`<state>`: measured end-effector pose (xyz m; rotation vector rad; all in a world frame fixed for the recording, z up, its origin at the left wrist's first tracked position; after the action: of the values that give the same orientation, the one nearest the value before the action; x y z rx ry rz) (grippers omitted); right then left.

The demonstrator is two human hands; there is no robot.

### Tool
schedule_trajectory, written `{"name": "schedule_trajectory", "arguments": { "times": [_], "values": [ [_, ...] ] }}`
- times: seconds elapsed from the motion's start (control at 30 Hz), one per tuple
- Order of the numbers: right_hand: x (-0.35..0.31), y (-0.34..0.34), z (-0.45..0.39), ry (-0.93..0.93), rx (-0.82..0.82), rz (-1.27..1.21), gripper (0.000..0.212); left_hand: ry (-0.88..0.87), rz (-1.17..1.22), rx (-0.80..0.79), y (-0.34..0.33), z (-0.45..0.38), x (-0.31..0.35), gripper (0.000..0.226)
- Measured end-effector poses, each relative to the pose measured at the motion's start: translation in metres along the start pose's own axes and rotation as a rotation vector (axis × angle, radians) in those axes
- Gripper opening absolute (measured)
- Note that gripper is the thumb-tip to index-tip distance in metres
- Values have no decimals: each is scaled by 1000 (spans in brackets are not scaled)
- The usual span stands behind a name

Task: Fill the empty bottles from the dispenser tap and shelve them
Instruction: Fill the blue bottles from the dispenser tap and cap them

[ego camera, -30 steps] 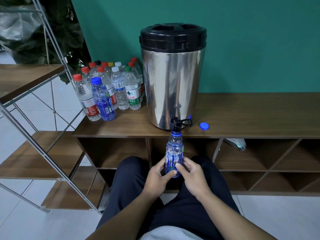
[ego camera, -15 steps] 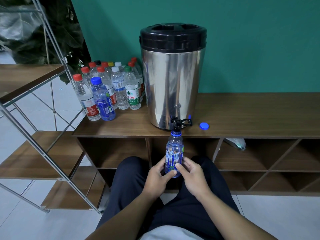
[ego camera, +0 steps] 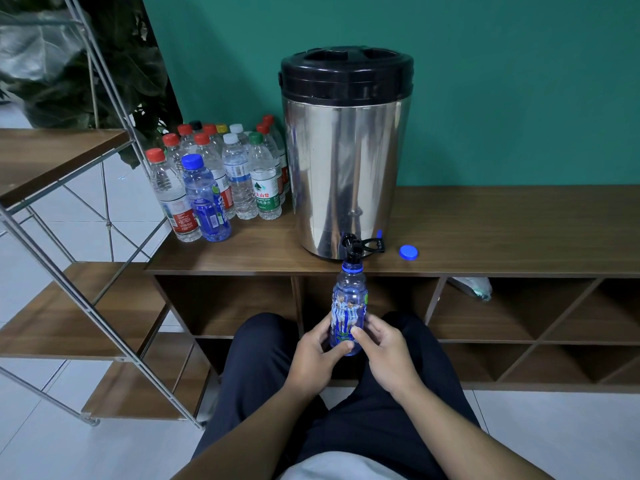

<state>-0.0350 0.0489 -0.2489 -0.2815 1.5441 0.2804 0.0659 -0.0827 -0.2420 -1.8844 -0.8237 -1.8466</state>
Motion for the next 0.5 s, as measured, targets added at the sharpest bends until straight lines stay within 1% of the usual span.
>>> {"name": "schedule_trajectory", "arguments": {
  "times": [0.5],
  "values": [
    [-1, 1, 0, 10, 5, 27, 33, -8, -12, 2, 0, 1, 2, 53]
  ]
}}
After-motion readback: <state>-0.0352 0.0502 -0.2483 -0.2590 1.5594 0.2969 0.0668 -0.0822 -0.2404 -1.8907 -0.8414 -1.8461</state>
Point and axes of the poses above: each hand's wrist, its own z-axis away from the middle knuckle, its own y-axis out of the back of the hand, x = y × z, the point moved 4 cm from there along -z, towards the middle knuckle, and after that the axes turned 15 degrees about x, right-handed, at the moved point
